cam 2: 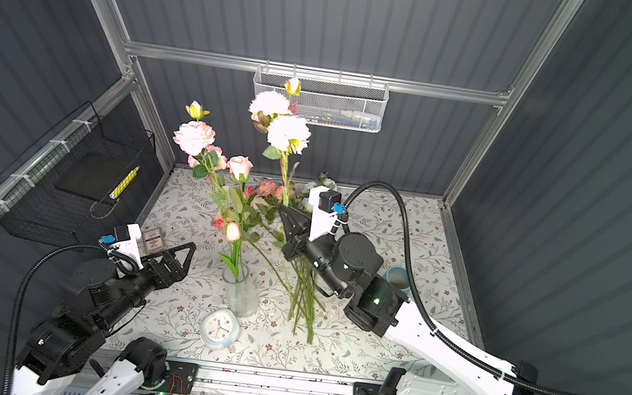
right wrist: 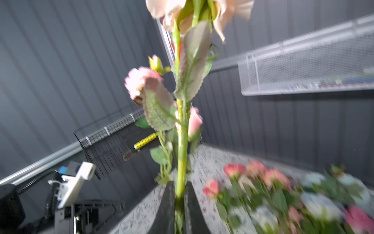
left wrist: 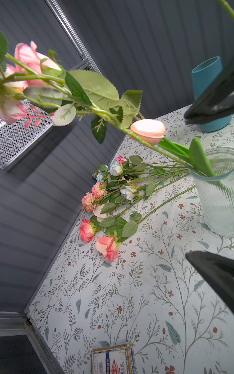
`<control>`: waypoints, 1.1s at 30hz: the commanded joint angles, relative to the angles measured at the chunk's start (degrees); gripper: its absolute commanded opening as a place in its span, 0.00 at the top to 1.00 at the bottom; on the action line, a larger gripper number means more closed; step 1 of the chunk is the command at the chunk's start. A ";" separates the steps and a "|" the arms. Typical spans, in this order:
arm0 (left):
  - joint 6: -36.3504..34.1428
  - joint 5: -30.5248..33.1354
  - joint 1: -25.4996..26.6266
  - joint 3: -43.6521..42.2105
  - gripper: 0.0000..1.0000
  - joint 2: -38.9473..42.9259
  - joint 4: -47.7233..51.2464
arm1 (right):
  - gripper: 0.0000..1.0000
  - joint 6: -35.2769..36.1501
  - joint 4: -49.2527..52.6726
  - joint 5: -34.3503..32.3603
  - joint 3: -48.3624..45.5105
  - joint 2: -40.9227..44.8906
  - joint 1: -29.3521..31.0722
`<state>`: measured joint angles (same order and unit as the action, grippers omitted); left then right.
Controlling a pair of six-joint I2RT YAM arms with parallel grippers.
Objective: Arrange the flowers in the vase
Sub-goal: 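Grasp a pale peach rose stem with the right gripper and lift it, then carry the peach rose over the glass vase and lower it in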
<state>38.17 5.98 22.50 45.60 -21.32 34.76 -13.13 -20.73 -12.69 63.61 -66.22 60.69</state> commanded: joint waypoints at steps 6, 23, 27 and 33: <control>-0.83 -0.38 -0.09 3.24 0.00 -0.30 1.31 | 1.00 13.99 -29.43 3.58 4.96 -10.35 4.96; -1.04 -0.68 -0.09 4.19 0.00 -1.22 1.89 | 1.00 6.98 -36.06 6.79 10.04 -21.47 2.67; -1.03 -0.54 -0.09 3.81 0.00 -0.63 1.98 | 1.00 4.79 -37.43 6.30 7.10 -22.78 2.72; -0.68 -0.95 -0.09 3.28 0.00 -0.15 1.50 | 1.00 3.35 -36.83 4.99 1.74 -23.04 2.77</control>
<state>38.17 5.93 22.50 47.97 -22.11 36.03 -8.16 -54.70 -6.85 66.57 -89.76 63.31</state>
